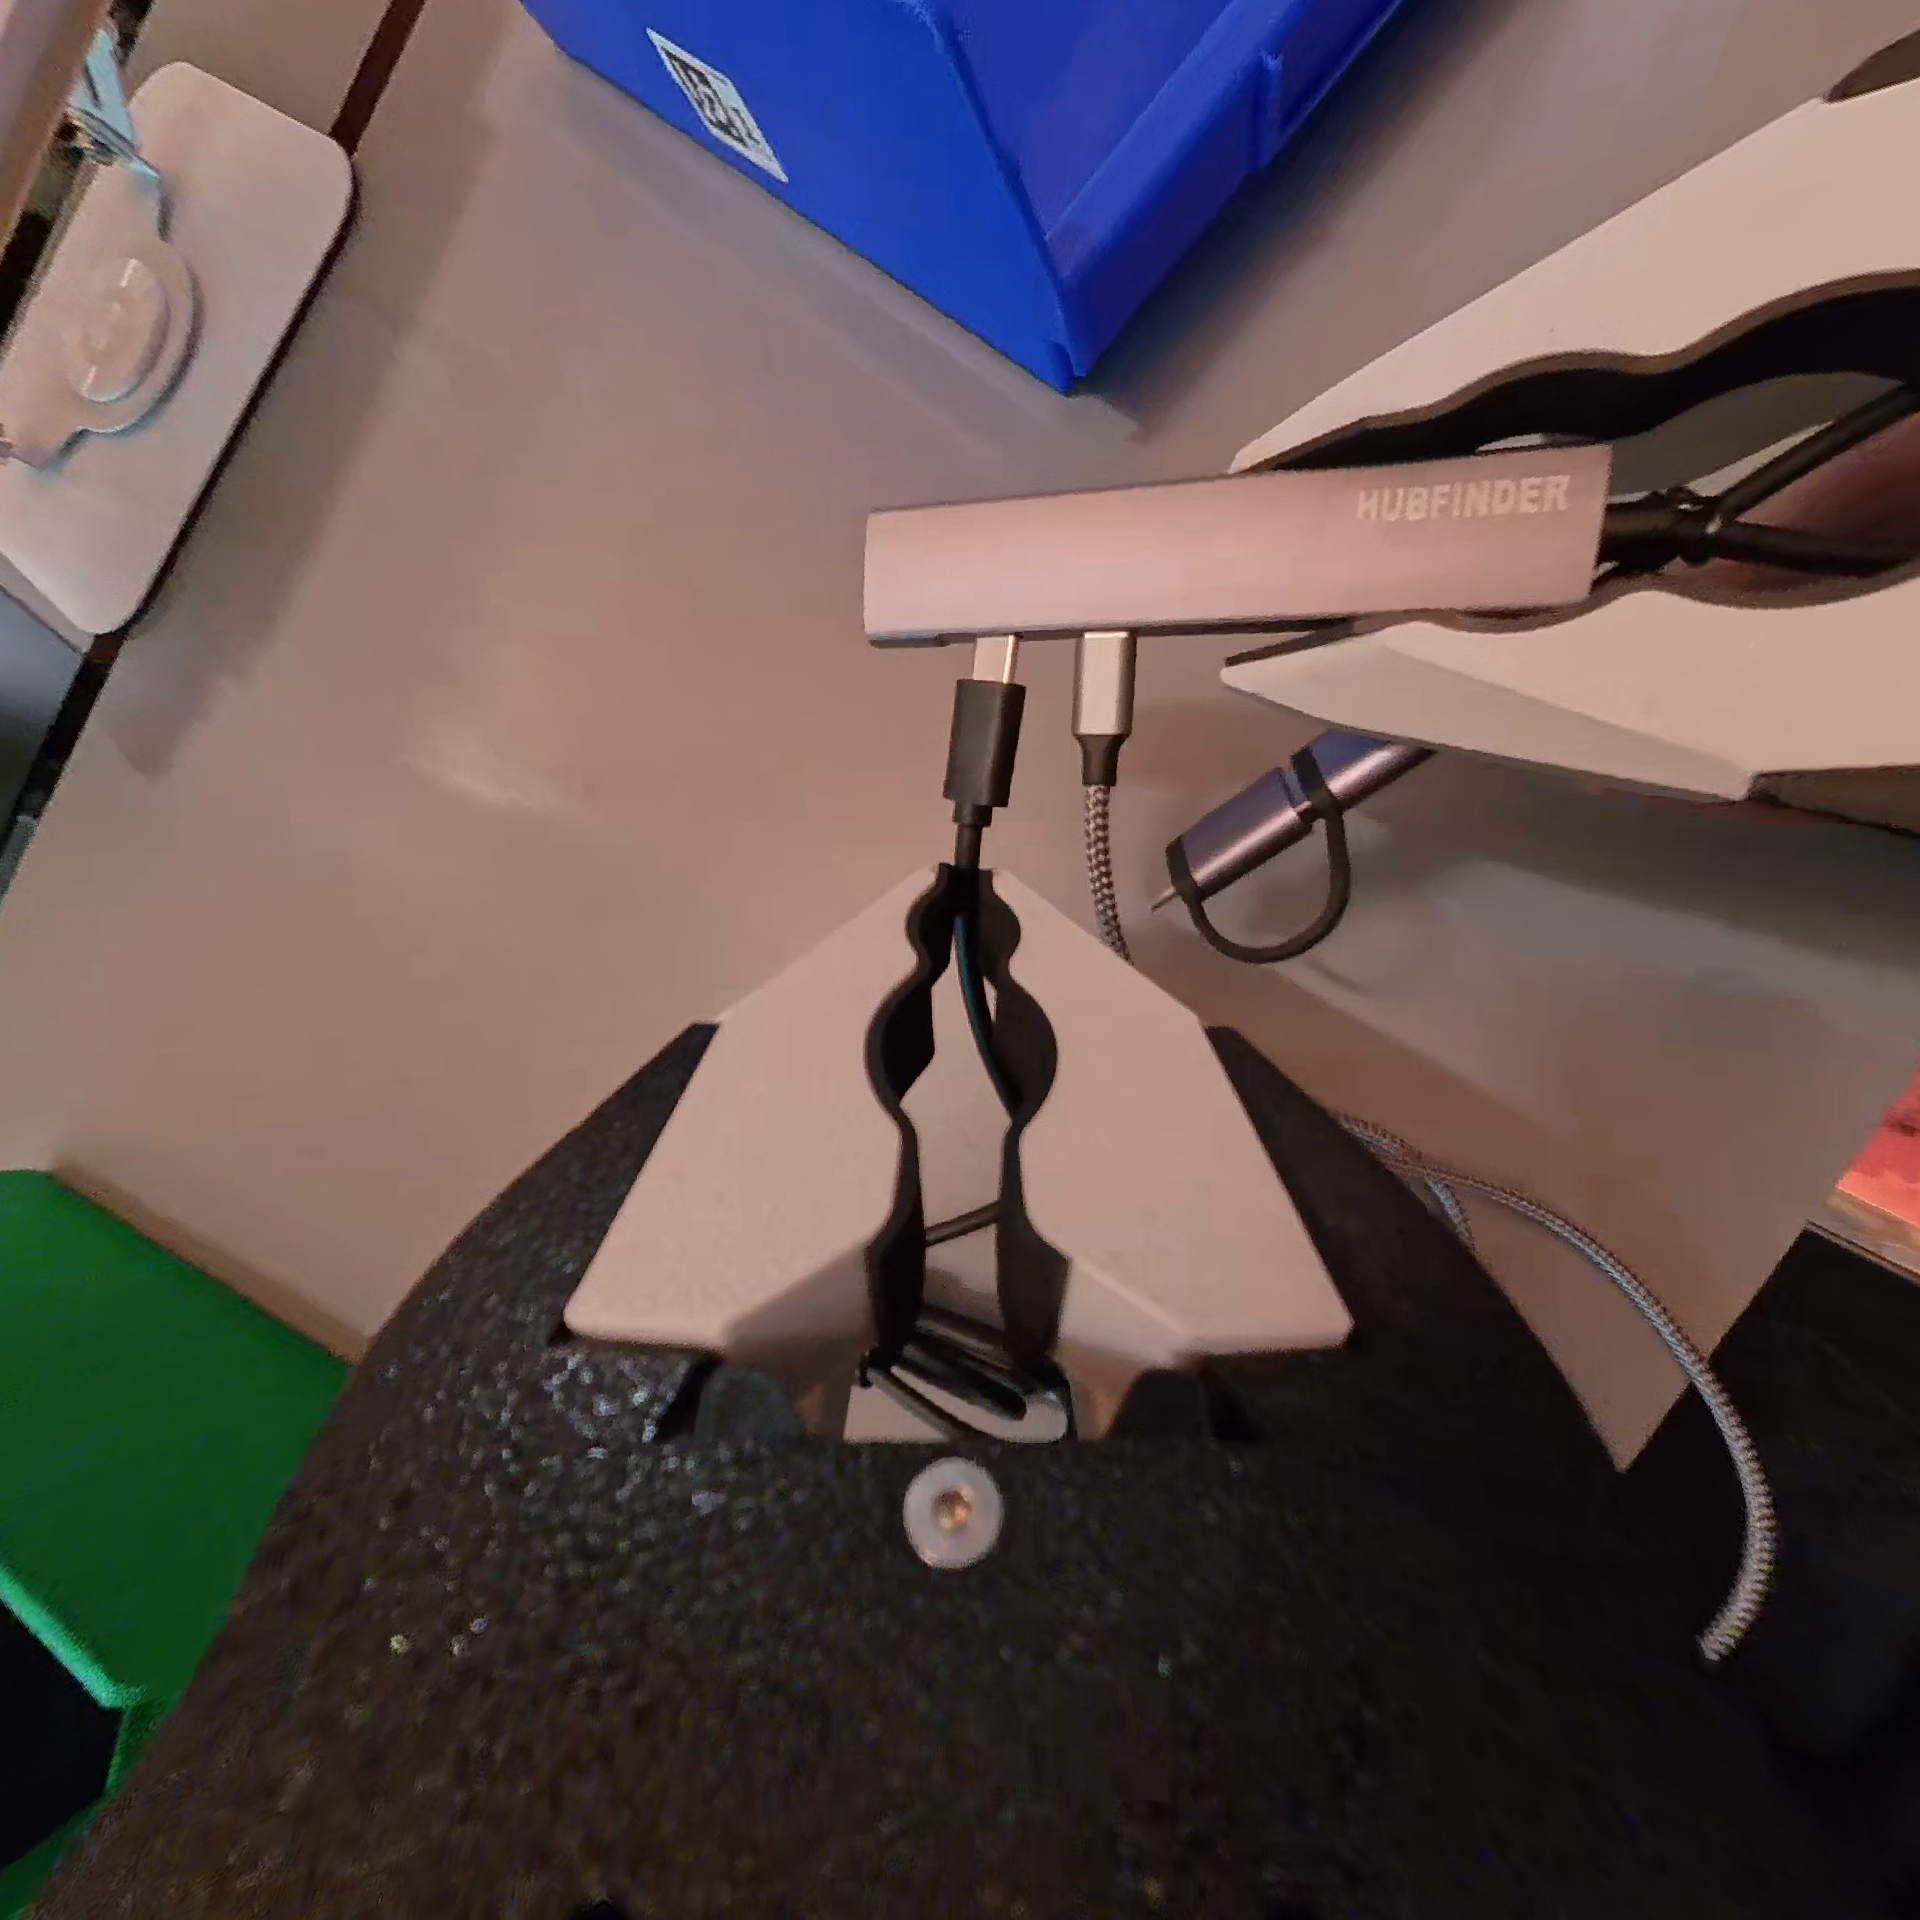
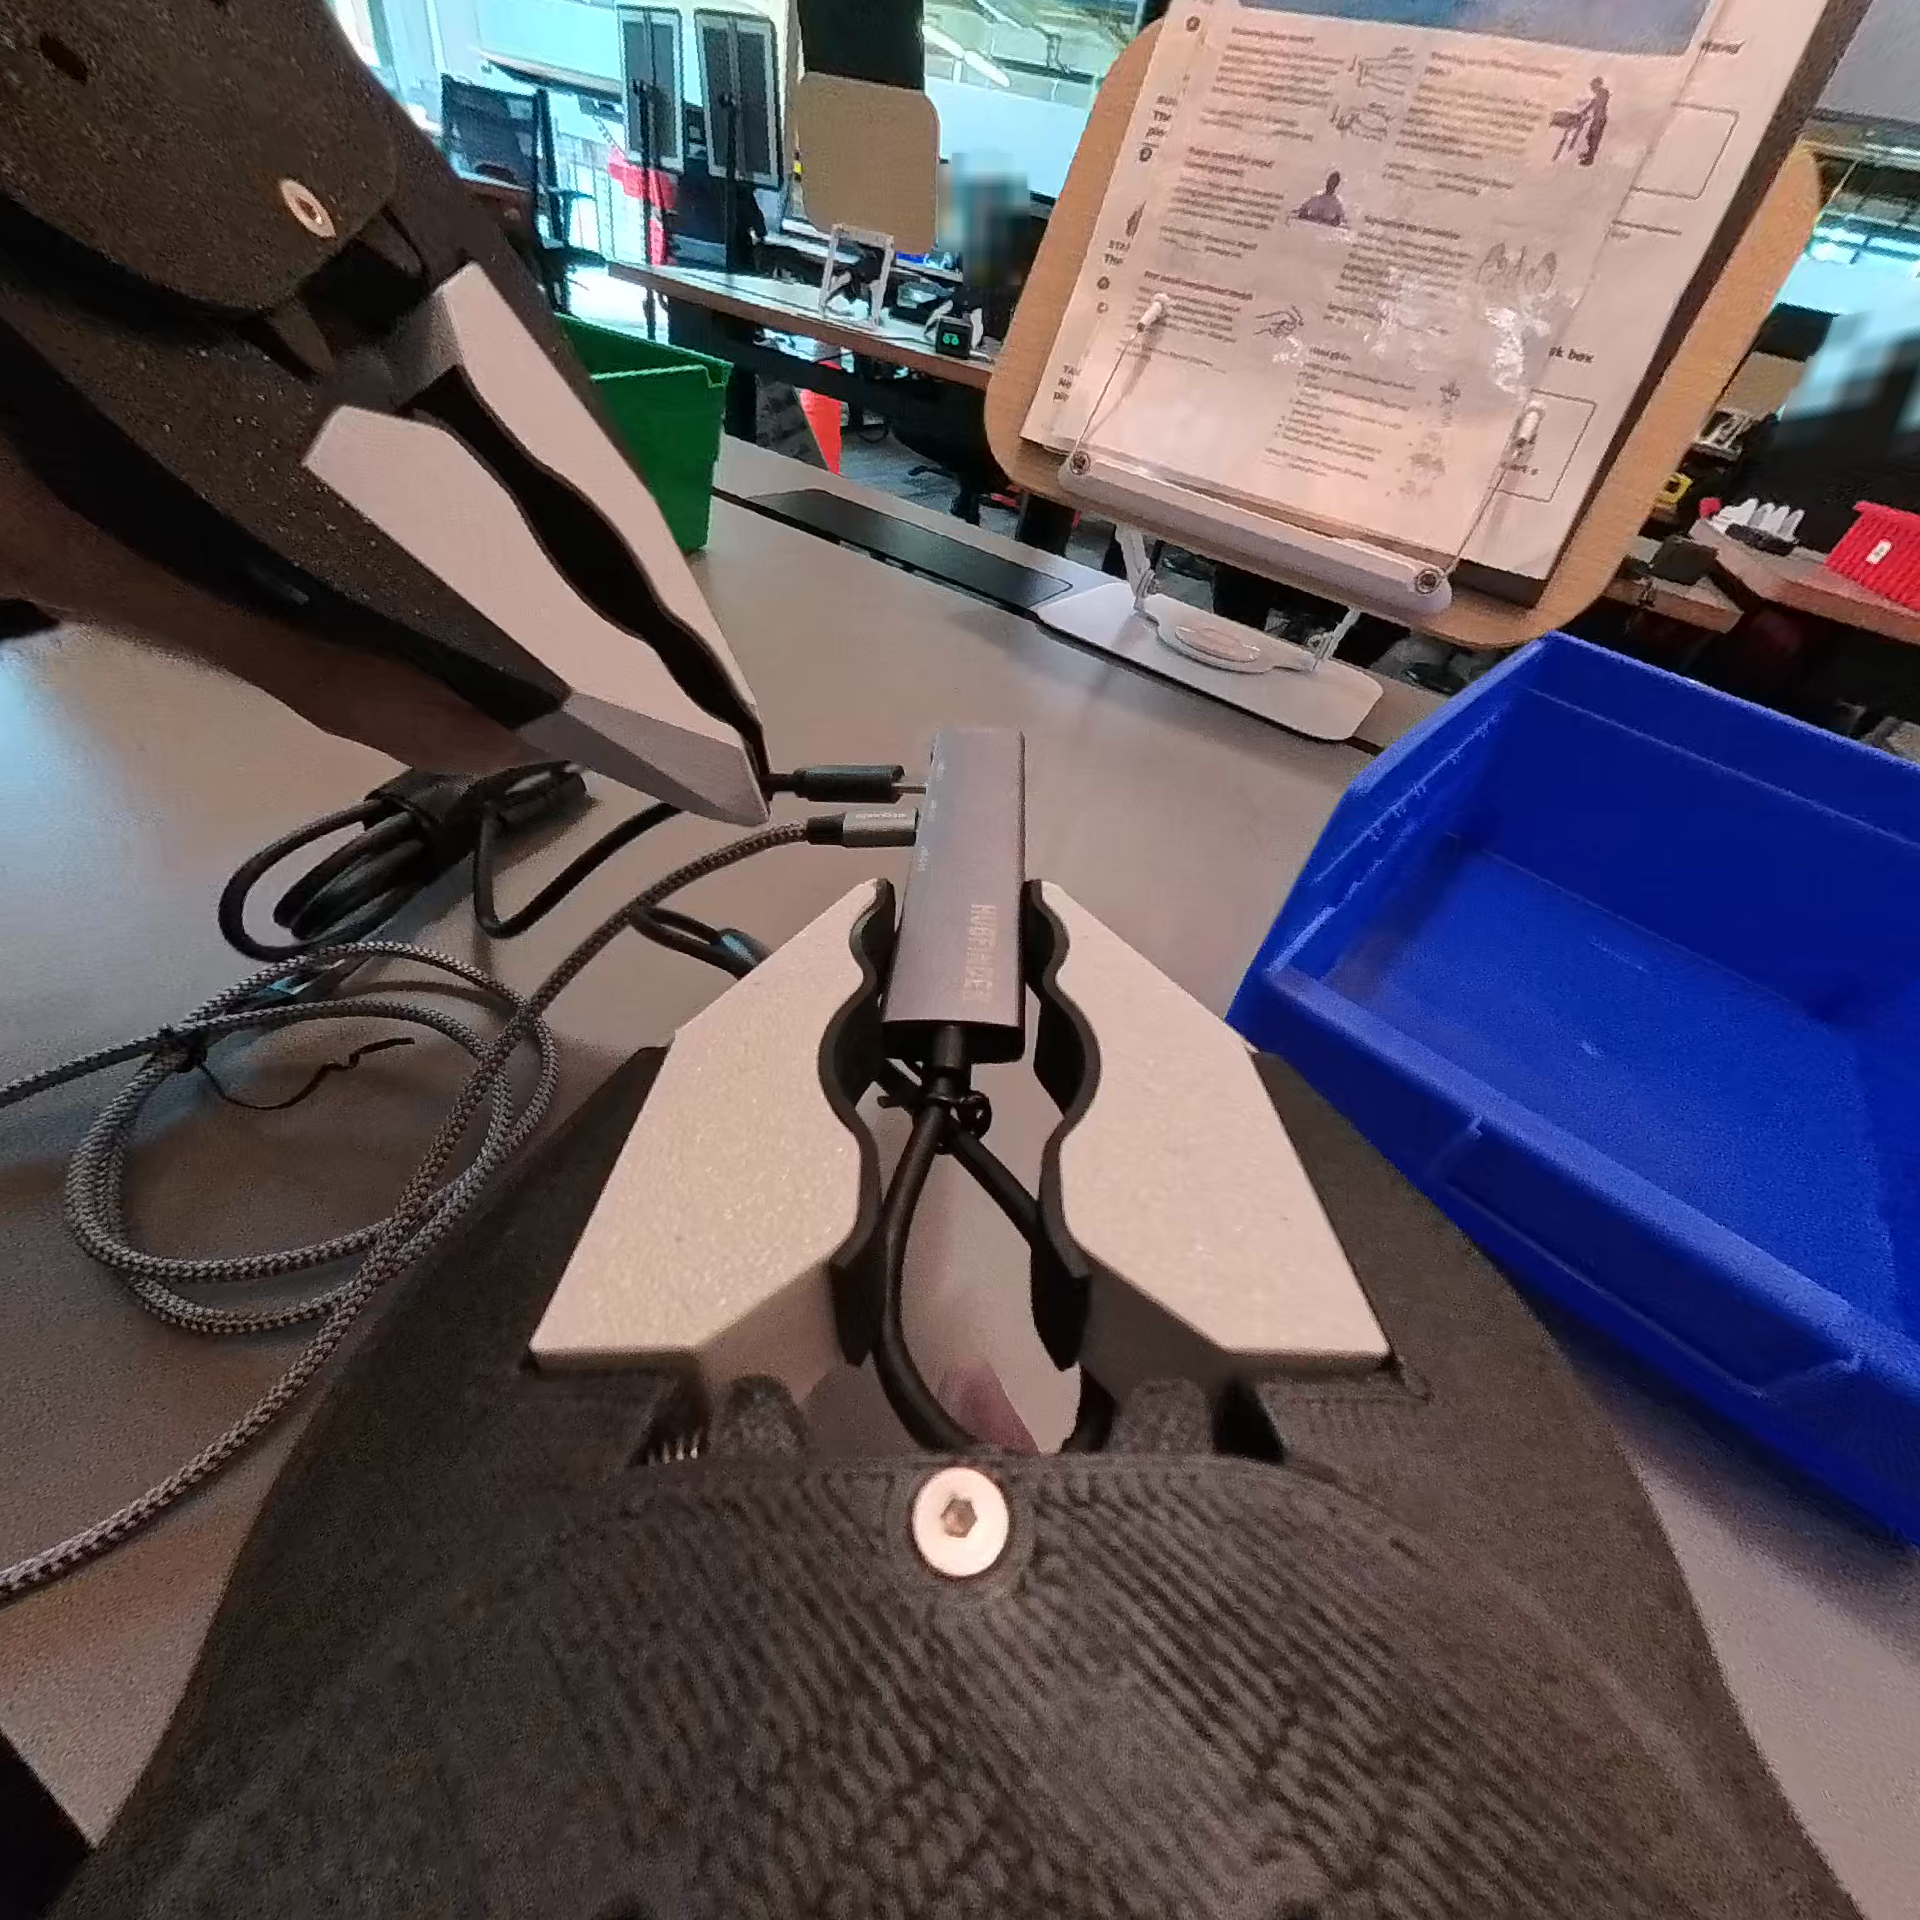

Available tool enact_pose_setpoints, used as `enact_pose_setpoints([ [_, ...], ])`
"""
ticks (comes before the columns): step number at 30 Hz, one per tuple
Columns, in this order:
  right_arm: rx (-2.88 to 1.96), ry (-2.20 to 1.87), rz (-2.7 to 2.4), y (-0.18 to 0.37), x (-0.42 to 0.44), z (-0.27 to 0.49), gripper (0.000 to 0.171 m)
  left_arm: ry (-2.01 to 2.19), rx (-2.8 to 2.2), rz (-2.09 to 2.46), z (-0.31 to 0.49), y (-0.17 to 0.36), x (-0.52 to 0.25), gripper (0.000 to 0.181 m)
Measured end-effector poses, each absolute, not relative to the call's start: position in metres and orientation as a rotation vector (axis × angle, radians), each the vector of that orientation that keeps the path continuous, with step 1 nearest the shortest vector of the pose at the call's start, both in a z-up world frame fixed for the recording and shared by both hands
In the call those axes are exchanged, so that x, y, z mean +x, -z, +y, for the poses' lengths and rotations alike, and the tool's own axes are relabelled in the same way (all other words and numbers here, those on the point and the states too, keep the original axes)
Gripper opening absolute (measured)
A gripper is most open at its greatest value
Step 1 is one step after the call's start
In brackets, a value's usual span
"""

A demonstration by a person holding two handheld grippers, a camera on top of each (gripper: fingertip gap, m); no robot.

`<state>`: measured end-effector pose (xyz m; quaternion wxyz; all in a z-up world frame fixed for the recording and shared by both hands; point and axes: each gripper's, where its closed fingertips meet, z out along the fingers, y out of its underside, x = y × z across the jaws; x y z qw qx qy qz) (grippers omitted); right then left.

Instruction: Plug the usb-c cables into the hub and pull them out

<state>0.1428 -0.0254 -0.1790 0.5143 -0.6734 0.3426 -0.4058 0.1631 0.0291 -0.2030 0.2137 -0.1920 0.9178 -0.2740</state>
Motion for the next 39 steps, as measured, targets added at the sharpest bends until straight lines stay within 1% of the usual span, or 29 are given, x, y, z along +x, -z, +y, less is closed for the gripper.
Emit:
enact_pose_setpoints([
  [10,-1.634,1.024,0.816,0.178,0.143,-0.023,0.023,0.595,-0.454,2.454,0.029,0.201,0.166,0.001],
  [21,-1.636,1.002,0.768,0.176,0.143,-0.020,0.026,0.713,-0.358,2.432,0.027,0.193,0.167,0.000],
  [24,-1.637,1.027,0.762,0.178,0.143,-0.020,0.026,0.784,-0.395,2.438,0.026,0.191,0.166,0.001],
  [33,-1.479,1.026,0.743,0.162,0.140,-0.018,0.025,0.938,-0.477,2.462,0.026,0.177,0.159,0.001],
  [39,-1.537,1.025,0.650,0.161,0.137,-0.014,0.025,0.963,-0.429,2.458,0.029,0.177,0.154,0.001],
])
